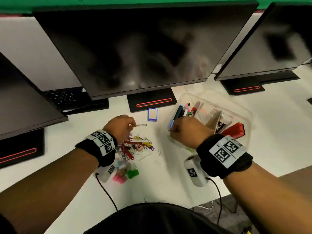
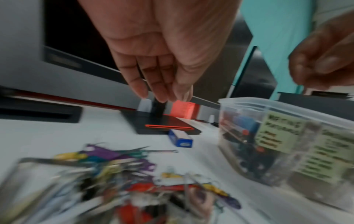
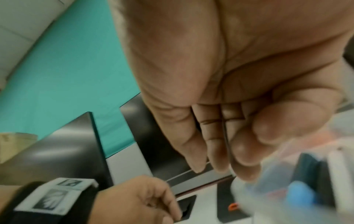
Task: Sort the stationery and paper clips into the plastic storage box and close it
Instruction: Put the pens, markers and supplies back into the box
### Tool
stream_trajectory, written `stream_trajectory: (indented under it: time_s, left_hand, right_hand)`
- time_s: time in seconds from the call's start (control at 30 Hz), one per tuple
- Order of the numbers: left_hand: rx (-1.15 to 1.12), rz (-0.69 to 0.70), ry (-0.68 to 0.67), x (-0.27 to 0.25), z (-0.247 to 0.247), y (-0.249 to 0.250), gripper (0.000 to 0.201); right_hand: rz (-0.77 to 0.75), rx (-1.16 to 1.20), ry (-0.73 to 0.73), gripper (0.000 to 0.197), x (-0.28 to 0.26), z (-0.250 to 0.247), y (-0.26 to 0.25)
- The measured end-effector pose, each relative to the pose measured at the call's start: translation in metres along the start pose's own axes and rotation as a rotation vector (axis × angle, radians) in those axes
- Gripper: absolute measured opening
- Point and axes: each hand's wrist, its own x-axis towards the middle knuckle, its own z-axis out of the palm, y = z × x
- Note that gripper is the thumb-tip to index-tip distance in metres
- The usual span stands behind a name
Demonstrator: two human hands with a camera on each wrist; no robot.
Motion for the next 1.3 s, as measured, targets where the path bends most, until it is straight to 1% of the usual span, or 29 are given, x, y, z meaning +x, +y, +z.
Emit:
stream_trajectory:
  time_s: [0.07,0.17,0.23,0.3,0.37,0.47,0.53,0.6,0.67,0.77,0.83,0.9,0.97,1.03,1.13,1.23,1.3]
  left_hand:
    - [0.028,-0.071,-0.049,-0.009,-0.003,-0.024,0.021]
    - [0.029,-0.129,-0.110,-0.027,-0.003,-0.048,0.024]
    - [0.018,-0.160,-0.148,-0.039,0.001,-0.062,0.025]
    - [0.018,-0.204,-0.192,-0.050,0.007,-0.077,0.025]
    - [0.018,-0.242,-0.223,-0.058,0.012,-0.089,0.026]
    - [-0.012,-0.267,-0.233,-0.068,0.016,-0.100,0.027]
    - [-0.019,-0.257,-0.222,-0.070,0.020,-0.102,0.027]
    - [-0.022,-0.247,-0.233,-0.071,0.022,-0.103,0.027]
    - [-0.025,-0.234,-0.251,-0.072,0.023,-0.105,0.027]
    - [-0.033,-0.216,-0.266,-0.072,0.024,-0.108,0.028]
    - [-0.048,-0.215,-0.266,-0.072,0.026,-0.112,0.027]
    - [-0.067,-0.213,-0.265,-0.073,0.028,-0.114,0.026]
    - [-0.069,-0.201,-0.268,-0.074,0.028,-0.116,0.028]
    - [-0.067,-0.197,-0.263,-0.073,0.029,-0.119,0.029]
    - [-0.072,-0.199,-0.264,-0.070,0.030,-0.124,0.030]
    - [-0.063,-0.197,-0.278,-0.065,0.031,-0.124,0.030]
    - [-0.061,-0.191,-0.278,-0.064,0.032,-0.123,0.029]
  right_hand:
    - [-0.083,0.028,-0.052,0.017,0.008,0.022,-0.021]
    - [-0.163,-0.088,-0.188,0.028,0.020,0.063,-0.039]
    - [-0.152,-0.138,-0.298,0.035,0.027,0.088,-0.046]
    - [-0.104,-0.166,-0.331,0.041,0.039,0.109,-0.047]
    - [-0.038,-0.164,-0.278,0.046,0.056,0.120,-0.045]
    - [0.125,-0.028,-0.161,0.060,0.085,0.122,-0.052]
    - [0.198,0.027,-0.077,0.061,0.107,0.118,-0.056]
    - [0.222,0.003,-0.076,0.061,0.132,0.116,-0.058]
    - [0.217,-0.098,-0.092,0.063,0.154,0.114,-0.062]
    - [0.245,-0.157,-0.132,0.067,0.173,0.108,-0.067]
    - [0.275,-0.194,-0.187,0.068,0.174,0.105,-0.070]
    - [0.233,-0.327,-0.235,0.062,0.173,0.111,-0.073]
    - [0.199,-0.379,-0.234,0.054,0.169,0.118,-0.072]
    - [0.197,-0.344,-0.219,0.051,0.161,0.123,-0.067]
    - [0.182,-0.249,-0.157,0.049,0.143,0.130,-0.062]
    - [0.170,-0.197,-0.186,0.055,0.120,0.136,-0.059]
    - [0.175,-0.147,-0.133,0.055,0.110,0.134,-0.058]
